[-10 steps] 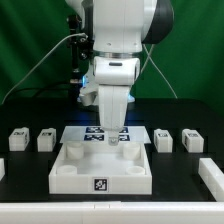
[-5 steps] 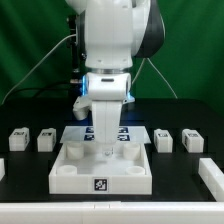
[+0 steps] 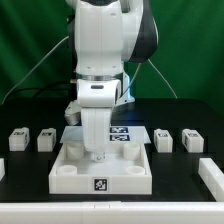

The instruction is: Assemble one leg

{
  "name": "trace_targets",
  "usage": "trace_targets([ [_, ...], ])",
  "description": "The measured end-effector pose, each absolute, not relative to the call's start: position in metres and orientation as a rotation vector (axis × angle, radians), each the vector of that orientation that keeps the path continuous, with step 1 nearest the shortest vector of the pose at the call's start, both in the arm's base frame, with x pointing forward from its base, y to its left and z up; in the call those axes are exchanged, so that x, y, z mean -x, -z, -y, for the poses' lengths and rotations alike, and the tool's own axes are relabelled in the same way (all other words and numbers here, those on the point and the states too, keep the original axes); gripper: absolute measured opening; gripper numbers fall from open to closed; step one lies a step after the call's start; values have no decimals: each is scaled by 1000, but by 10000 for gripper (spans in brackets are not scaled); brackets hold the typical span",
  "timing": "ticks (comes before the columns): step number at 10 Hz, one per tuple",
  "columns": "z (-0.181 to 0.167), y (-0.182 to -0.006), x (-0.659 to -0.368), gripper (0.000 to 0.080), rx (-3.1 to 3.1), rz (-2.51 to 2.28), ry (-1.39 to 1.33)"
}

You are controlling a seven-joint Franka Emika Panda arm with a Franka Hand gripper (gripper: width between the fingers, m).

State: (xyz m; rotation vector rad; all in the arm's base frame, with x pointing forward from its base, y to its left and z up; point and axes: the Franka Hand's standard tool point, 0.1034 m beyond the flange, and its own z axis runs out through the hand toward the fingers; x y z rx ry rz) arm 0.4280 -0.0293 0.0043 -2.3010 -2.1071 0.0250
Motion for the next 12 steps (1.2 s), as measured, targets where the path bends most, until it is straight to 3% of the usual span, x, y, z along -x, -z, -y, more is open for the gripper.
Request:
trace_targets([
  [1, 29, -4, -428, 424, 2301, 2107, -25],
  [2, 29, -4, -428, 424, 2301, 2107, -25],
  [4, 29, -4, -428, 107, 2301, 2107, -26],
  [5, 29, -5, -429, 107, 2302, 2108, -21],
  [6, 29, -5, -429, 55, 2303, 2109, -20],
  [12, 29, -5, -429, 55, 2303, 2109, -20],
])
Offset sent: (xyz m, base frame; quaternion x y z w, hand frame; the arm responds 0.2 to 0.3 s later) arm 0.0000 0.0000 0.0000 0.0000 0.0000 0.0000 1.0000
